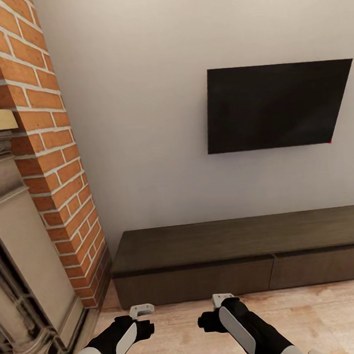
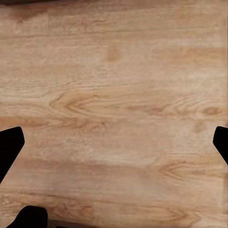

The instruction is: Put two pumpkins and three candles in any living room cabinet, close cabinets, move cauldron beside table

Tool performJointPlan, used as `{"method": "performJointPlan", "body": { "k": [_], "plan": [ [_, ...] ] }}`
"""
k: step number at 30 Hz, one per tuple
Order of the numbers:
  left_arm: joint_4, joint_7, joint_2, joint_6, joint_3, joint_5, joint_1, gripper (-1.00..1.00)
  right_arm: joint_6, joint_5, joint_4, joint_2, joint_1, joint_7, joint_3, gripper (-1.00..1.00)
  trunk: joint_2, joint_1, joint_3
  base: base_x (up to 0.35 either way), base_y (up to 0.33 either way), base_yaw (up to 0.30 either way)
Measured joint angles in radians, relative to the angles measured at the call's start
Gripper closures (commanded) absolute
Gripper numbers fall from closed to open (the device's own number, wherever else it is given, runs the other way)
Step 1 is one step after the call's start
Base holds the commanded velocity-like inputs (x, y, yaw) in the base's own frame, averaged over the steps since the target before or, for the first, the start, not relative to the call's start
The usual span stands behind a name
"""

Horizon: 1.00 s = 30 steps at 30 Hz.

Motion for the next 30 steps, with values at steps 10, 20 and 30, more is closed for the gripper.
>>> {"method": "performJointPlan", "body": {
  "k": [10, 20, 30],
  "plan": [
    [-0.083, -0.001, 0.001, 0.004, 0.001, -0.001, 0.001, -1.0, -0.007, 0.007, 0.001, -0.008, 0.002, 0.001, -0.082, -1.0, 0.0, 0.0, 0.0, 0.001, 0.0, 0.0],
    [-0.395, 0.01, 0.037, 0.047, -0.001, -0.003, 0.021, -1.0, -0.029, 0.0, 0.004, -0.075, 0.009, 0.244, -0.342, -1.0, 0.0, 0.0, 0.0, 0.0, 0.0, 0.0],
    [-0.952, 0.096, 0.135, 0.254, 0.043, 0.0, 0.146, -1.0, -0.164, 0.002, 0.062, -0.111, 0.013, 0.42, -0.466, -1.0, 0.0, 0.0, 0.0, 0.0, 0.0, 0.0]
  ]
}}
